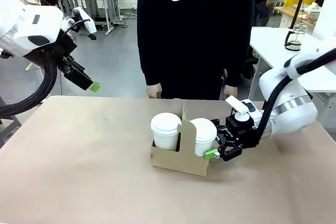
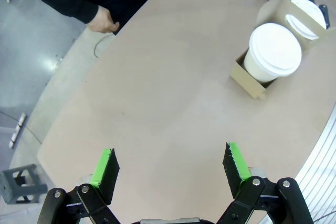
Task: Pour a drink into a cup and package it in a carrier.
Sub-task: Insert the held 600 ml Paper Cup into the Cup Carrier.
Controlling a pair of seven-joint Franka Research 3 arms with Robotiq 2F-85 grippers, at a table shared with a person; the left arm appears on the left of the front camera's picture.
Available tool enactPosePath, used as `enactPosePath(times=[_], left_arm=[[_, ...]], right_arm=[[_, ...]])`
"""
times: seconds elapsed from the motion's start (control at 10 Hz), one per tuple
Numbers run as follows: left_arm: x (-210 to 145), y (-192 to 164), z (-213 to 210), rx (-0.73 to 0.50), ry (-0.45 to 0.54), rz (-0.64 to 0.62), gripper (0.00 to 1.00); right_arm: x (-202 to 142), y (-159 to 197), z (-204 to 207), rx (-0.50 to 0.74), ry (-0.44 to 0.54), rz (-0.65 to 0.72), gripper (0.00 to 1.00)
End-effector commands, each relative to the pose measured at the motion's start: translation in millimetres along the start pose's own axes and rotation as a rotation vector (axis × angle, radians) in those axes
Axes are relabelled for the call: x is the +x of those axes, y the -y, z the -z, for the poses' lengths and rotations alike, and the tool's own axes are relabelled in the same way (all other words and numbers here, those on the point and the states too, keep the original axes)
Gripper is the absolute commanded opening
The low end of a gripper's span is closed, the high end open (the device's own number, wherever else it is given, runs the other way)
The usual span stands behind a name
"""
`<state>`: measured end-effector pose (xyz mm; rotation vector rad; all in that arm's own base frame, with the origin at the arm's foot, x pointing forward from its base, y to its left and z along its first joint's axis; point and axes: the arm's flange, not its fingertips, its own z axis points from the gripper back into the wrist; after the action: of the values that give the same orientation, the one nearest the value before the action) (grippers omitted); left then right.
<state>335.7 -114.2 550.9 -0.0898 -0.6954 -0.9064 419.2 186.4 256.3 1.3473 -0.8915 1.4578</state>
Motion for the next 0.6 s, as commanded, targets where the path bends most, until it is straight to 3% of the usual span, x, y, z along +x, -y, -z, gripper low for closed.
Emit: enactPosePath(times=[0.0, 0.5], left_arm=[[1.0, 1.0, -1.2, 0.015, -0.006, -0.012, 1.0], [1.0, 1.0, -1.2, 0.015, -0.006, -0.012, 1.0]], right_arm=[[9.2, -24.2, -24.0, -0.052, -0.044, 0.049, 1.0], [18.0, -68.1, -81.5, -0.298, -0.085, 0.212, 1.0]])
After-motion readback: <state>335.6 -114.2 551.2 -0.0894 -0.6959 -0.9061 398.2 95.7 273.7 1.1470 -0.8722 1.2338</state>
